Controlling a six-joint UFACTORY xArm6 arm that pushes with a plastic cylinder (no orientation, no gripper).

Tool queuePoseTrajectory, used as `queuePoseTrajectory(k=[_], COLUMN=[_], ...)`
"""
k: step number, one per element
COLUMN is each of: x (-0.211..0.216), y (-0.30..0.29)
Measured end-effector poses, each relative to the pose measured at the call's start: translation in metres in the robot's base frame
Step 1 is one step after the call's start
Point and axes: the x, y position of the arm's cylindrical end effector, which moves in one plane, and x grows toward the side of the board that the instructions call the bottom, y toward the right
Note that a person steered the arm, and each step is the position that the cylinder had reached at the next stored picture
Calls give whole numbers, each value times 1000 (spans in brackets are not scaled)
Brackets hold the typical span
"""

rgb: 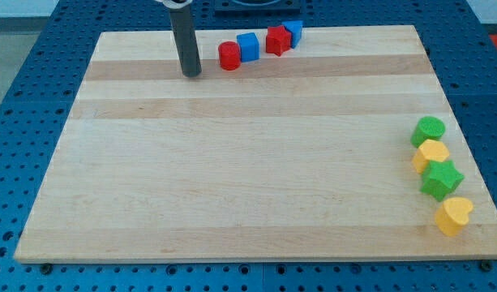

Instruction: Move the red circle to the bottom of blue cube

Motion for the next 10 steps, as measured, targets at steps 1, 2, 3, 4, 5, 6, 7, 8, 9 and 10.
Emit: queuePoseTrajectory(k=[1, 2, 3, 4, 5, 6, 7, 8, 9, 10], x=[-27, -46, -51, -51, -49, -39, -30, -20, -13, -1], y=[-2, 1, 12, 33, 50, 58, 58, 61, 74, 75])
